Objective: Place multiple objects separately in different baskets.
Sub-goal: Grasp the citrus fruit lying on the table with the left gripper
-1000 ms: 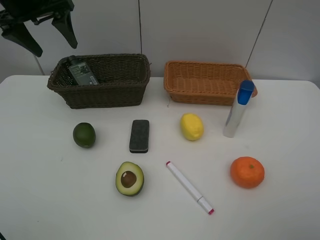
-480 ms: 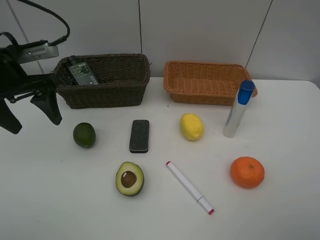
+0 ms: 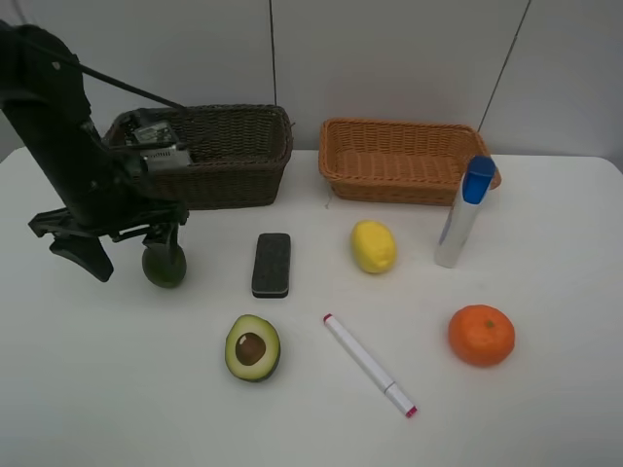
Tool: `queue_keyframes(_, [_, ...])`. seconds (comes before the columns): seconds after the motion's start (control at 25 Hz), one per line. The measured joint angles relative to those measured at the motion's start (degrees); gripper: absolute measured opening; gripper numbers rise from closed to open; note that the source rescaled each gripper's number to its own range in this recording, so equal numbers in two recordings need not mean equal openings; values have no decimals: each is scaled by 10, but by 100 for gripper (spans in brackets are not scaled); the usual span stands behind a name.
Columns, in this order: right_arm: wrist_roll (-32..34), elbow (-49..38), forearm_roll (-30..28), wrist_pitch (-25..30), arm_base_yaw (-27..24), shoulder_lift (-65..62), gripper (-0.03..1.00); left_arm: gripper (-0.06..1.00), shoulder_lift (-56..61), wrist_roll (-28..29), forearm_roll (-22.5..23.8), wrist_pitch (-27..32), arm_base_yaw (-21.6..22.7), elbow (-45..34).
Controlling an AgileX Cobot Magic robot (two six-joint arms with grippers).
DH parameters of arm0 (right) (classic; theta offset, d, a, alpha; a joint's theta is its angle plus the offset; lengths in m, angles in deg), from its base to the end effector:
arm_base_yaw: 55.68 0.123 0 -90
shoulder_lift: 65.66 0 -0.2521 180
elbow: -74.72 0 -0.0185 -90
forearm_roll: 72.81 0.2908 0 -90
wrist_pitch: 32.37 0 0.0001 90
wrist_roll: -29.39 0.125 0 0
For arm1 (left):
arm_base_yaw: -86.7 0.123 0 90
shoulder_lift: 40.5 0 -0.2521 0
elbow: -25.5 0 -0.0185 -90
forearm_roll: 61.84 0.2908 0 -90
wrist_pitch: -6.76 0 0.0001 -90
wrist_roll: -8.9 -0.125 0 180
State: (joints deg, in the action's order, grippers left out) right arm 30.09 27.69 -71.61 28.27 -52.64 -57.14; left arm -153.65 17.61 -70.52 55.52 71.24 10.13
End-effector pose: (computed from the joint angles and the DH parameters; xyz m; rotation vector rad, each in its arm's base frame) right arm 0.0919 0.0072 0.2849 -0.0425 2.0279 0.0662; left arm 0.3284 -0.1056 0.0641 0.0320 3.1135 -0.1926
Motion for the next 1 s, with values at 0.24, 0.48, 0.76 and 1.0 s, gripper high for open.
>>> queue_keyframes(0.24, [0,0,0,0,0,0,100,99,-47,15,14,-78,0,0])
queue_keyframes(0.48, [0,0,0,0,0,0,100,99,-97,15,14,-154,0,0])
queue_keyframes(0.76, [0,0,0,0,0,0,100,53,-106,15,14,-179,0,0])
queue_keyframes(1.0, [0,0,0,0,0,0,100,51,-104,15,16,-174,0,0])
